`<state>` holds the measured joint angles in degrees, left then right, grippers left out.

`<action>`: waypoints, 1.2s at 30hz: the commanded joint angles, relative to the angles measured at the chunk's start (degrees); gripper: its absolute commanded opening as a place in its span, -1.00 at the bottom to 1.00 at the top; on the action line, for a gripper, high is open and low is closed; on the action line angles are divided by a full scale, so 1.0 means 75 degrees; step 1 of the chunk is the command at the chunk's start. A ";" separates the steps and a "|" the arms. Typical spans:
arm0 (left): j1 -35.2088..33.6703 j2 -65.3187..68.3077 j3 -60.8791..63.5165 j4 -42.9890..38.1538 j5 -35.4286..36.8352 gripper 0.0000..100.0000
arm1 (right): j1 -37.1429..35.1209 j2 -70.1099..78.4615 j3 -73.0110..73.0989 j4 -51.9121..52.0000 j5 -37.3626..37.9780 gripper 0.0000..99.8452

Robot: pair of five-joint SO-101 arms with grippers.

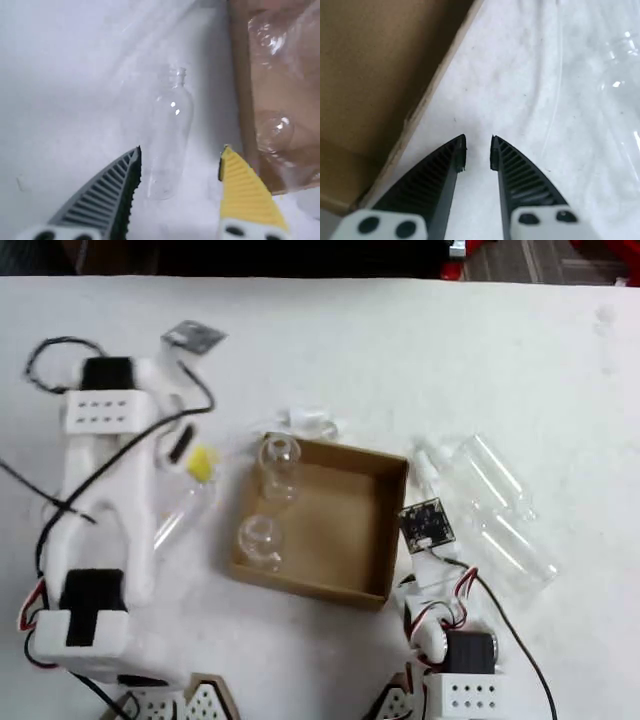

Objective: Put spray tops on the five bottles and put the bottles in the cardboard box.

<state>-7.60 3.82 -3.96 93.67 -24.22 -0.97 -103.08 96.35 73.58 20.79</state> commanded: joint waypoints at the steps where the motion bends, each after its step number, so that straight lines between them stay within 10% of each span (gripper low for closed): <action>1: 0.0697 0.0240 0.0223 -0.0891 0.0281 -0.46 | -0.0018 -0.0006 0.0070 -0.0135 0.0035 -0.87; 36: 0.0545 0.2573 0.0469 -0.2696 -0.0188 -0.57 | -0.0018 -0.0006 0.0070 -0.0135 0.0035 -0.87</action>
<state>-4.53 23.87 0.26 74.33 -25.54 -0.97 -103.08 96.35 73.58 20.79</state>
